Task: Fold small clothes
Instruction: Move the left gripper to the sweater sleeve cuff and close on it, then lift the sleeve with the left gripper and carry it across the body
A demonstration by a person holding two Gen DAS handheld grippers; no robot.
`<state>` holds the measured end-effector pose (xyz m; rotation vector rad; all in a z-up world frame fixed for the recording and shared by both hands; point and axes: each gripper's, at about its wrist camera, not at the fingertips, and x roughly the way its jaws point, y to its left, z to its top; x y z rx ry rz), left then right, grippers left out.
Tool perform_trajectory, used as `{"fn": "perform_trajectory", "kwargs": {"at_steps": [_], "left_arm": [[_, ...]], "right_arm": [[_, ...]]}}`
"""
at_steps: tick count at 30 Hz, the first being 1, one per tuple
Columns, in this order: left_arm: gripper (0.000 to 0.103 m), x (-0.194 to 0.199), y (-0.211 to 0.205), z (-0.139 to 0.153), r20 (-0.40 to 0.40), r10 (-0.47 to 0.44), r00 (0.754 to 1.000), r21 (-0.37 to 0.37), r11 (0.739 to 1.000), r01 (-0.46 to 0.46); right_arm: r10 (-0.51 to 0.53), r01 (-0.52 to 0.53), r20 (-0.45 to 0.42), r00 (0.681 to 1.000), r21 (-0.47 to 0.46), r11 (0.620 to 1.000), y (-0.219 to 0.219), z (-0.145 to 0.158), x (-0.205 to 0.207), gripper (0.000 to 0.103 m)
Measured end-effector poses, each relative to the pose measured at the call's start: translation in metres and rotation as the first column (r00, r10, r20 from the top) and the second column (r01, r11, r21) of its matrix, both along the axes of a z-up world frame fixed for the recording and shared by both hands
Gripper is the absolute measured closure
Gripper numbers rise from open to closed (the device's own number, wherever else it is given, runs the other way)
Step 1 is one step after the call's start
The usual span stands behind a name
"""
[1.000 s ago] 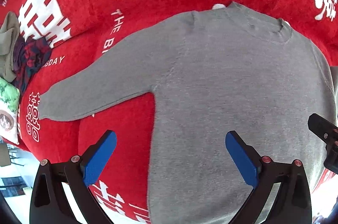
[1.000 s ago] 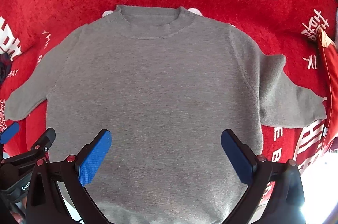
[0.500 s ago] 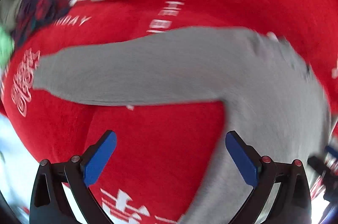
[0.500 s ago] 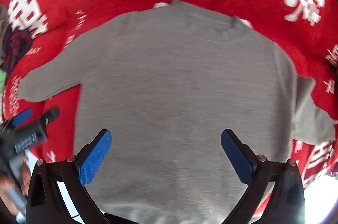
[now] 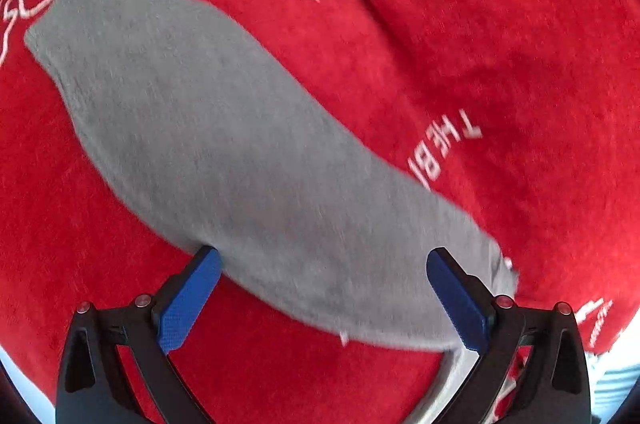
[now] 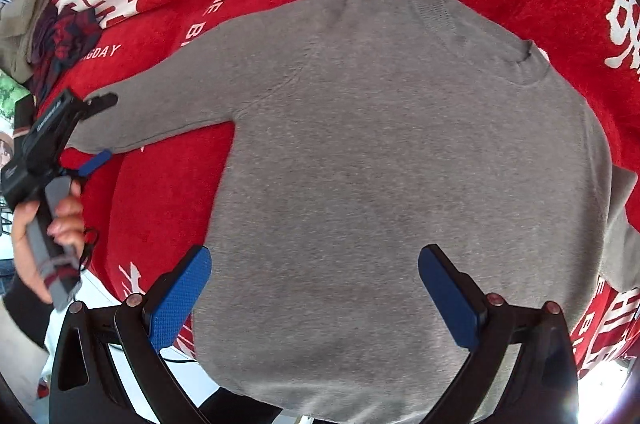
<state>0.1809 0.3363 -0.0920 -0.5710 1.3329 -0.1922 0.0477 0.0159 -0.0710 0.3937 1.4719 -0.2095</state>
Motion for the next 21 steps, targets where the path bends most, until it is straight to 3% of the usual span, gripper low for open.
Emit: {"fn": "perform_trajectory", "kwargs": {"at_steps": [1, 2, 3, 4, 5, 9, 12, 14, 17, 21], "left_arm": [[0.014, 0.003, 0.002, 0.003, 0.019, 0.006, 1.0, 0.019, 1.0, -0.006], [0.036, 0.007, 0.006, 0.005, 0.037, 0.01, 0.999, 0.046, 0.999, -0.012], [0.049, 0.011, 0.008, 0.006, 0.039, 0.01, 0.999, 0.068, 0.998, -0.013], [0.08, 0.015, 0.009, 0.004, 0.027, 0.011, 1.0, 0.09, 0.996, -0.013], [0.102, 0.018, 0.012, 0.001, 0.021, 0.01, 1.0, 0.095, 0.995, -0.012], [0.102, 0.017, 0.02, 0.011, 0.094, -0.011, 0.996, 0.089, 0.996, 0.003], [0.102, 0.015, 0.011, 0.031, 0.161, -0.075, 0.984, 0.063, 0.996, 0.066], [0.102, 0.007, 0.01, 0.036, 0.142, -0.075, 0.987, 0.052, 0.996, 0.068], [0.102, -0.009, 0.014, 0.025, 0.052, -0.006, 0.999, 0.044, 0.999, 0.004], [0.101, -0.02, 0.008, 0.009, -0.026, -0.034, 0.999, 0.117, 0.992, 0.037]], "right_arm": [[0.004, -0.004, -0.001, 1.0, 0.0, 1.0, 0.003, 0.0, 0.001, 0.0], [0.009, -0.009, -0.002, 1.0, -0.002, 1.0, 0.005, -0.001, 0.002, 0.0], [0.015, -0.015, -0.004, 1.0, -0.005, 1.0, 0.007, -0.001, 0.003, 0.0], [0.019, -0.019, -0.003, 1.0, -0.007, 1.0, 0.009, -0.001, 0.004, 0.0], [0.019, -0.019, -0.001, 1.0, -0.005, 1.0, 0.01, 0.0, 0.004, 0.0], [0.0, 0.0, 0.0, 1.0, -0.001, 1.0, 0.013, 0.001, 0.005, 0.0], [-0.032, 0.032, 0.009, 0.999, 0.009, 0.999, 0.01, 0.002, 0.002, 0.0], [-0.049, 0.049, 0.012, 0.999, 0.015, 0.999, 0.006, 0.002, -0.001, 0.0], [-0.079, 0.079, 0.007, 0.997, 0.025, 0.997, -0.004, 0.0, -0.008, 0.0], [-0.075, 0.076, -0.01, 0.997, 0.029, 0.997, -0.015, -0.007, -0.014, 0.0]]}}
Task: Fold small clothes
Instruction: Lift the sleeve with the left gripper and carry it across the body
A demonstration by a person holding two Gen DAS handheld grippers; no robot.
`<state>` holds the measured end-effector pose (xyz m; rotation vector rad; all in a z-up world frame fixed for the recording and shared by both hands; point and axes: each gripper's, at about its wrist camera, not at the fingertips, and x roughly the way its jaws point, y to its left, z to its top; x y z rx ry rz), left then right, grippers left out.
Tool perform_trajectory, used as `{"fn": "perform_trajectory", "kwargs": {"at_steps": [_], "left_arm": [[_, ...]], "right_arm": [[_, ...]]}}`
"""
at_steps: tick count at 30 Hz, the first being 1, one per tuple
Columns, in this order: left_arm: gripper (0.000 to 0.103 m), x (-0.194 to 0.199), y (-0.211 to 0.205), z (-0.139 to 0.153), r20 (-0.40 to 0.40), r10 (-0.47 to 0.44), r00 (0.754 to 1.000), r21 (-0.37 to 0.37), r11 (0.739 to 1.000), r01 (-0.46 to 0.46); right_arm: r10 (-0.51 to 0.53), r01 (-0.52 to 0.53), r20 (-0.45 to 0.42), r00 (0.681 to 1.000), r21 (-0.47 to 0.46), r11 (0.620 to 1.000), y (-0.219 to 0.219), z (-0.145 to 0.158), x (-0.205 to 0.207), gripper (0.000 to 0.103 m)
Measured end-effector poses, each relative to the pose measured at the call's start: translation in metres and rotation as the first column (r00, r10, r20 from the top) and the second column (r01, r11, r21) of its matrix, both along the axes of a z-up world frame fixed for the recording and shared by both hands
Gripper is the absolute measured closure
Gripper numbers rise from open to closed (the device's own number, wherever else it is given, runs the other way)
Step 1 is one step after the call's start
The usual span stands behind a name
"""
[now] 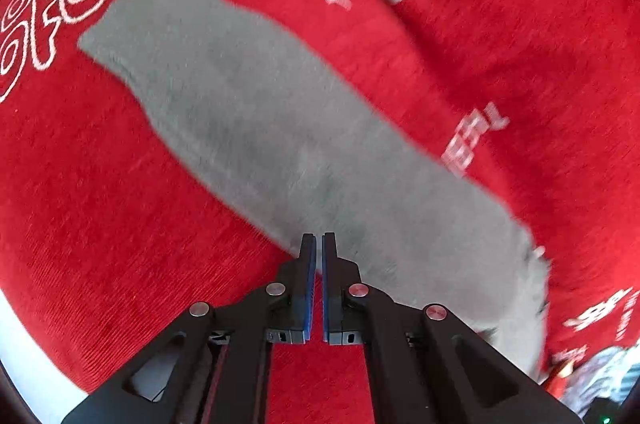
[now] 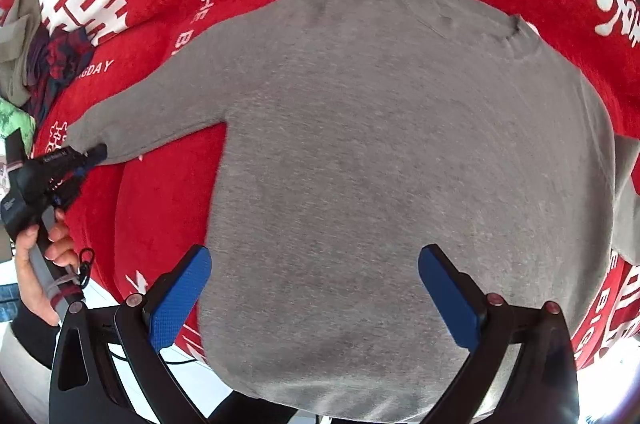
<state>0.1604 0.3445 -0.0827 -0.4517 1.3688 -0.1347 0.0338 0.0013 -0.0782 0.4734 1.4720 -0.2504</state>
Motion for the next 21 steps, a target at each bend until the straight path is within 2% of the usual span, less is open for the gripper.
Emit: {"fn": "perform_trajectory", "kwargs": {"at_steps": [3, 4, 5, 7, 11, 13, 16, 19, 21], "left_arm": [[0.101, -0.005, -0.003, 0.001, 0.016, 0.006, 1.0, 0.004, 1.0, -0.006], [0.08, -0.007, -0.002, 0.003, 0.022, 0.016, 1.0, 0.012, 1.0, -0.017], [0.008, -0.009, -0.001, 0.004, 0.027, 0.028, 0.999, 0.015, 0.999, -0.028], [0.001, -0.009, -0.001, 0.006, 0.047, 0.05, 0.998, 0.043, 0.998, -0.052], [0.001, -0.001, -0.006, -0.002, 0.058, 0.037, 0.998, 0.032, 0.999, -0.039], [0.001, 0.007, -0.006, -0.014, 0.04, 0.033, 0.999, -0.03, 0.999, -0.032], [0.001, 0.018, -0.002, -0.039, 0.001, 0.079, 0.997, -0.152, 0.985, -0.078], [0.001, 0.027, -0.001, -0.072, -0.057, 0.121, 0.991, -0.307, 0.942, -0.133], [0.001, 0.033, 0.0, -0.087, -0.064, 0.161, 0.985, -0.361, 0.916, -0.174]], "right_arm": [[0.013, -0.012, -0.02, 1.0, 0.006, 1.0, -0.006, -0.003, -0.002, 0.0], [0.015, -0.015, -0.018, 1.0, 0.007, 1.0, -0.008, -0.002, -0.002, 0.0], [0.02, -0.02, -0.015, 1.0, 0.004, 1.0, -0.008, -0.001, -0.001, 0.0], [0.032, -0.032, -0.011, 0.999, 0.001, 0.999, -0.009, 0.0, 0.001, 0.0], [0.047, -0.047, 0.002, 0.999, 0.005, 0.999, -0.006, 0.003, 0.006, 0.0], [0.052, -0.052, 0.004, 0.999, 0.011, 0.999, -0.003, 0.003, 0.009, 0.0], [0.059, -0.059, 0.005, 0.998, 0.017, 0.998, 0.002, 0.002, 0.01, 0.0], [0.058, -0.058, 0.0, 0.998, 0.02, 0.998, 0.004, -0.001, 0.011, 0.0], [0.055, -0.055, -0.006, 0.998, 0.02, 0.998, 0.004, -0.003, 0.01, 0.0]]}}
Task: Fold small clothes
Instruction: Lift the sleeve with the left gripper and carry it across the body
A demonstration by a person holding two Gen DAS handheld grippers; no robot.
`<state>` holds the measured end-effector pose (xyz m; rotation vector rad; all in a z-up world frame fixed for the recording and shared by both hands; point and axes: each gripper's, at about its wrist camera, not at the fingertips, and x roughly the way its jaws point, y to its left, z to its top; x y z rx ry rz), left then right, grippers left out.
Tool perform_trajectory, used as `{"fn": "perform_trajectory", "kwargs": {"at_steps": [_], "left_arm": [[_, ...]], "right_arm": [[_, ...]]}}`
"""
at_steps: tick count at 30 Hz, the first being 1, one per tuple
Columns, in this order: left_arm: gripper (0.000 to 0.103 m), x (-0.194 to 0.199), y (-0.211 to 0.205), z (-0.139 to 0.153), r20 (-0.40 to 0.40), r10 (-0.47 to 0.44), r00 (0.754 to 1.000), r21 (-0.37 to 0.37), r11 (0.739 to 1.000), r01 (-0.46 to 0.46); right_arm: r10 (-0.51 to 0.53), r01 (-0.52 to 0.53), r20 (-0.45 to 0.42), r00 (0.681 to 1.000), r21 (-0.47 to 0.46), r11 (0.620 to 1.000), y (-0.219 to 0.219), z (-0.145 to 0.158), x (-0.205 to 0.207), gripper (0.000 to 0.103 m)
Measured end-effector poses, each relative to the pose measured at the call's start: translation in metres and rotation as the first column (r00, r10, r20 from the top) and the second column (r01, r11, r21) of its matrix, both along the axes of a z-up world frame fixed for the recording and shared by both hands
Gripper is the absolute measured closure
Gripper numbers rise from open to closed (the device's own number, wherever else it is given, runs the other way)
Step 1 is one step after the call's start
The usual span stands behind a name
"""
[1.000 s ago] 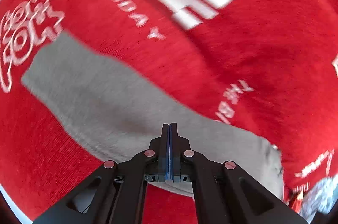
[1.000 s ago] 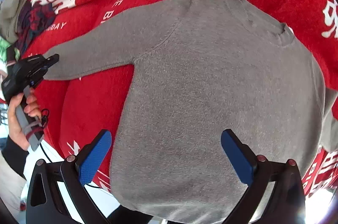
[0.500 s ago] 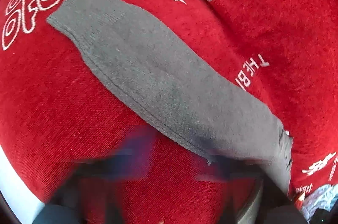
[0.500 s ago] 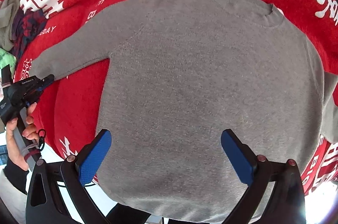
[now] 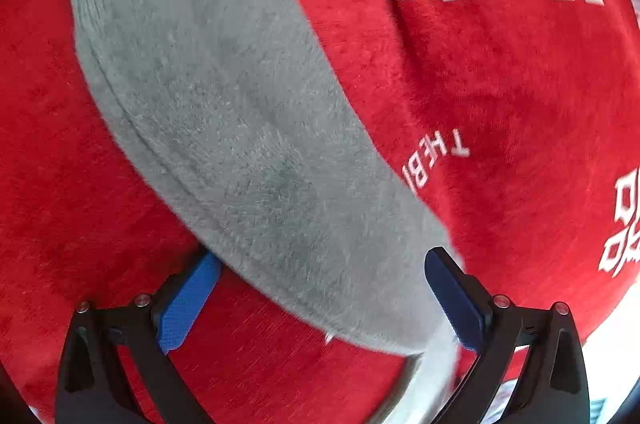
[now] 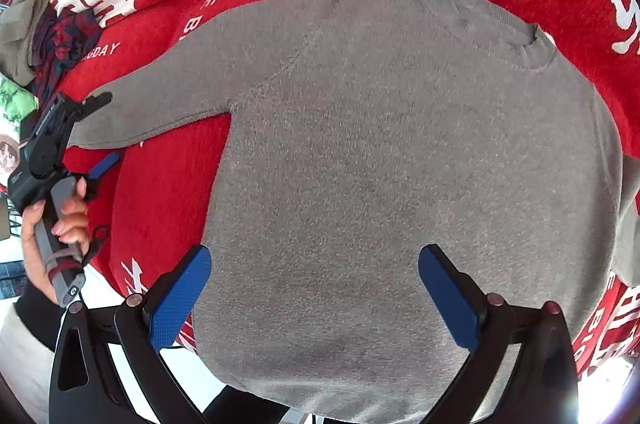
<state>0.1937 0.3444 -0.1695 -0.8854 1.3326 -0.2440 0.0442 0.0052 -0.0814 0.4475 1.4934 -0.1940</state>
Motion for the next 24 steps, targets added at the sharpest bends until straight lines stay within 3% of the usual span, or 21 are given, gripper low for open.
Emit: {"fn": "perform_trajectory", "kwargs": {"at_steps": [3, 4, 5, 6, 7, 8, 11, 15, 20, 24], "left_arm": [[0.001, 0.008, -0.002, -0.007, 0.03, 0.033, 0.999, -0.036, 0.999, -0.032], [0.008, 0.008, -0.003, -0.006, 0.051, 0.044, 0.998, -0.03, 0.999, -0.043], [0.04, 0.01, -0.004, -0.003, 0.086, 0.05, 0.995, 0.006, 0.999, -0.051], [0.06, 0.013, -0.006, -0.002, 0.103, 0.03, 0.994, 0.069, 0.997, -0.037], [0.093, 0.017, -0.008, -0.001, 0.109, 0.015, 0.994, 0.094, 0.995, -0.026], [0.097, 0.019, -0.007, 0.0, 0.132, 0.014, 0.991, 0.093, 0.995, -0.026], [0.097, 0.024, -0.016, 0.02, 0.24, -0.029, 0.97, 0.094, 0.996, 0.006], [0.097, 0.026, -0.057, 0.068, 0.39, -0.169, 0.905, 0.134, 0.983, 0.126], [0.097, 0.008, -0.146, 0.13, 0.529, -0.385, 0.756, 0.164, 0.921, 0.355], [0.097, -0.034, -0.233, 0.161, 0.56, -0.544, 0.625, 0.216, 0.824, 0.524]], "right_arm": [[0.005, -0.005, -0.006, 1.0, -0.005, 1.0, 0.001, -0.002, 0.0, 0.0], [0.009, -0.009, -0.006, 1.0, -0.008, 1.0, 0.001, -0.002, 0.0, 0.0], [0.014, -0.014, -0.006, 1.0, -0.011, 1.0, 0.002, -0.002, 0.001, 0.0], [0.016, -0.016, -0.003, 1.0, -0.01, 1.0, 0.002, -0.002, 0.0, 0.0], [0.02, -0.02, -0.003, 1.0, -0.011, 1.0, 0.003, -0.003, 0.001, 0.0], [0.022, -0.022, -0.002, 1.0, -0.009, 1.0, 0.004, -0.003, 0.001, 0.0], [0.024, -0.024, 0.004, 1.0, -0.001, 1.0, 0.005, -0.004, 0.0, 0.0], [0.005, -0.005, 0.018, 1.0, 0.014, 1.0, 0.003, -0.002, -0.004, 0.0], [-0.043, 0.043, 0.03, 0.999, -0.003, 0.999, -0.015, 0.008, -0.015, 0.0], [-0.116, 0.117, 0.052, 0.992, -0.019, 0.993, -0.046, 0.02, -0.033, 0.0]]}}
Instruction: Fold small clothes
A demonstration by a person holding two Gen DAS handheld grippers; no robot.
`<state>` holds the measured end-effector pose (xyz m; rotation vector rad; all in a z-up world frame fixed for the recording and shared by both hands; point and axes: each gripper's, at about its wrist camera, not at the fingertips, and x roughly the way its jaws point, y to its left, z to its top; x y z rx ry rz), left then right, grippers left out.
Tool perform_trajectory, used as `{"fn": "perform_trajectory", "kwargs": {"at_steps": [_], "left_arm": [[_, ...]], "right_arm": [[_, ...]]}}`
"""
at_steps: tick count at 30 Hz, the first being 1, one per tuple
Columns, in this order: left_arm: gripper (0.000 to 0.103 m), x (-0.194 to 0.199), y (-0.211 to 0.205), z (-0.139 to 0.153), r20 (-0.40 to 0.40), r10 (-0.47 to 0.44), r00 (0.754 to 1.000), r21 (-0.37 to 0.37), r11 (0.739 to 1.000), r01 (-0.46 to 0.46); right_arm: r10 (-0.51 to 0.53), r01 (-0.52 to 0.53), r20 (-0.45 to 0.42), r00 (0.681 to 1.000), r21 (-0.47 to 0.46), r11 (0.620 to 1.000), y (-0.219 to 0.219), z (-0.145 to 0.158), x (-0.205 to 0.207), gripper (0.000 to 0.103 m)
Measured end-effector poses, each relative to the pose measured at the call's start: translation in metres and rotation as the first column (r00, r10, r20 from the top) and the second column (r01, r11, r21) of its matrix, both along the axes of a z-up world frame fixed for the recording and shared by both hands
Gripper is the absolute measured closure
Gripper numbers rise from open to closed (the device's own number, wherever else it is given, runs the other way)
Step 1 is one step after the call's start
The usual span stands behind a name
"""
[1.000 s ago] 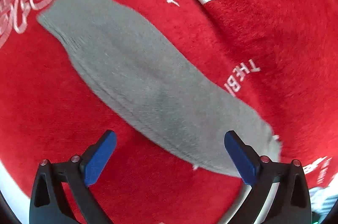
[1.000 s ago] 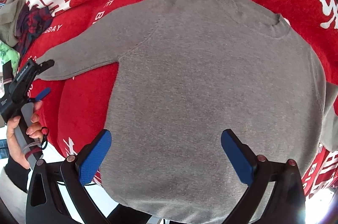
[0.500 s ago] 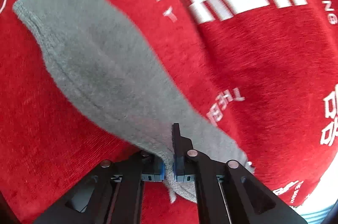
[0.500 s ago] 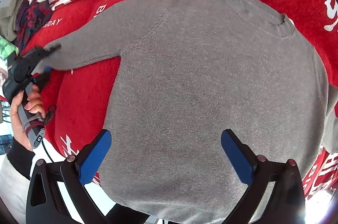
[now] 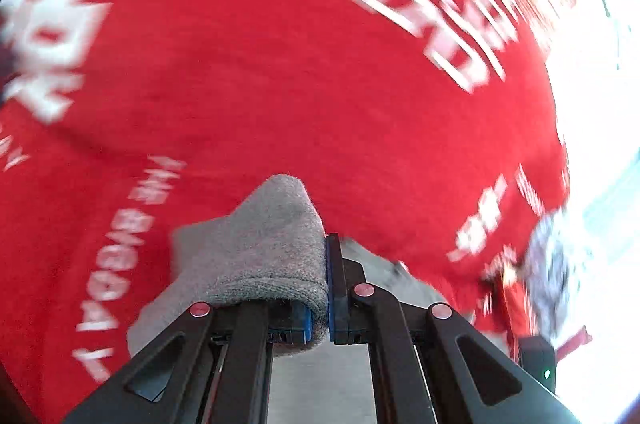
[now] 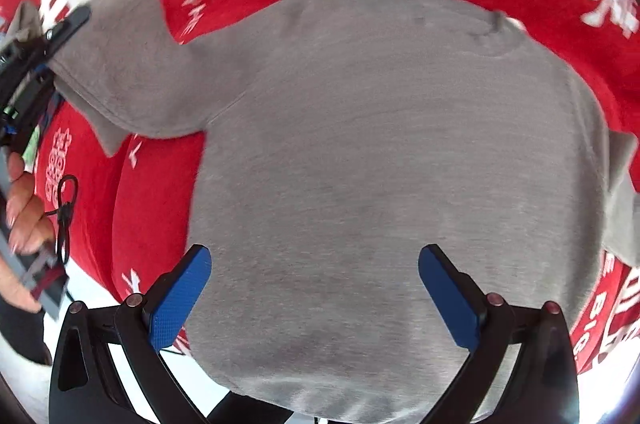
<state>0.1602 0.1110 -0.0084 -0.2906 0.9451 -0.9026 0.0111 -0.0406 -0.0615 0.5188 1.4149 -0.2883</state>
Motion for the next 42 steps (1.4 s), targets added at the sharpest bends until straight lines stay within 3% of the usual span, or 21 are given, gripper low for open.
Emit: {"fn": "perform_trajectory", "kwargs": {"at_steps": [2, 6, 10, 12, 13, 14, 20, 24, 26, 31, 34, 37, 39, 42], "left_arm": [[0.097, -0.022, -0.048, 0.002, 0.031, -0.084, 0.996, 0.061, 0.995, 0.082], [0.097, -0.06, -0.128, -0.021, -0.005, -0.221, 0.975, 0.163, 0.962, 0.219], [0.097, -0.1, -0.19, -0.061, -0.027, -0.299, 0.954, 0.423, 0.861, 0.282], [0.072, -0.115, -0.196, -0.069, 0.007, -0.285, 0.959, 0.482, 0.841, 0.246], [0.025, -0.121, -0.196, -0.07, 0.022, -0.271, 0.962, 0.491, 0.841, 0.225], [0.002, -0.126, -0.195, -0.068, 0.04, -0.244, 0.969, 0.495, 0.847, 0.193], [0.001, -0.135, -0.179, -0.048, 0.099, -0.163, 0.982, 0.534, 0.841, 0.086], [0.001, -0.118, -0.146, -0.025, 0.074, -0.062, 0.995, 0.505, 0.863, 0.016], [0.001, -0.11, -0.127, -0.018, 0.056, -0.032, 0.998, 0.525, 0.851, -0.003], [0.001, -0.095, -0.08, -0.004, 0.112, 0.024, 0.993, 0.594, 0.8, -0.087], [0.001, -0.071, -0.052, -0.01, 0.102, 0.096, 0.99, 0.641, 0.754, -0.139], [0.001, -0.044, -0.03, -0.02, 0.074, 0.154, 0.985, 0.674, 0.721, -0.164], [0.001, -0.034, -0.022, -0.03, 0.068, 0.179, 0.982, 0.693, 0.699, -0.175], [0.001, -0.021, -0.022, -0.056, 0.052, 0.182, 0.982, 0.708, 0.687, -0.165]], "right_arm": [[-0.052, 0.053, 0.012, 0.999, -0.013, 0.999, -0.021, 0.006, -0.014, 0.0], [-0.158, 0.158, 0.014, 0.987, -0.032, 0.987, -0.059, 0.008, -0.045, 0.0], [-0.244, 0.243, -0.021, 0.97, -0.043, 0.969, -0.095, -0.002, -0.078, 0.0], [-0.269, 0.267, -0.035, 0.962, -0.043, 0.963, -0.106, -0.007, -0.092, 0.0], [-0.281, 0.28, -0.042, 0.959, -0.041, 0.959, -0.111, -0.01, -0.099, 0.0], [-0.289, 0.288, -0.045, 0.956, -0.039, 0.957, -0.115, -0.012, -0.103, 0.0], [-0.297, 0.296, -0.05, 0.954, -0.036, 0.955, -0.124, -0.02, -0.11, 0.0], [-0.243, 0.242, -0.01, 0.97, -0.071, 0.968, -0.125, -0.01, -0.094, 0.0], [-0.182, 0.183, 0.022, 0.983, -0.113, 0.976, -0.12, -0.002, -0.08, 0.0], [0.075, -0.051, 0.107, 0.991, -0.209, 0.977, -0.087, 0.014, -0.022, 0.0], [0.277, -0.237, 0.132, 0.952, -0.257, 0.937, -0.052, 0.012, 0.015, 0.0], [0.475, -0.426, 0.105, 0.874, -0.306, 0.851, -0.009, -0.003, 0.046, 0.0], [0.553, -0.503, 0.071, 0.83, -0.331, 0.798, 0.013, -0.017, 0.061, 0.0], [0.615, -0.571, -0.005, 0.788, -0.379, 0.728, 0.035, -0.038, 0.076, 0.001]]}}
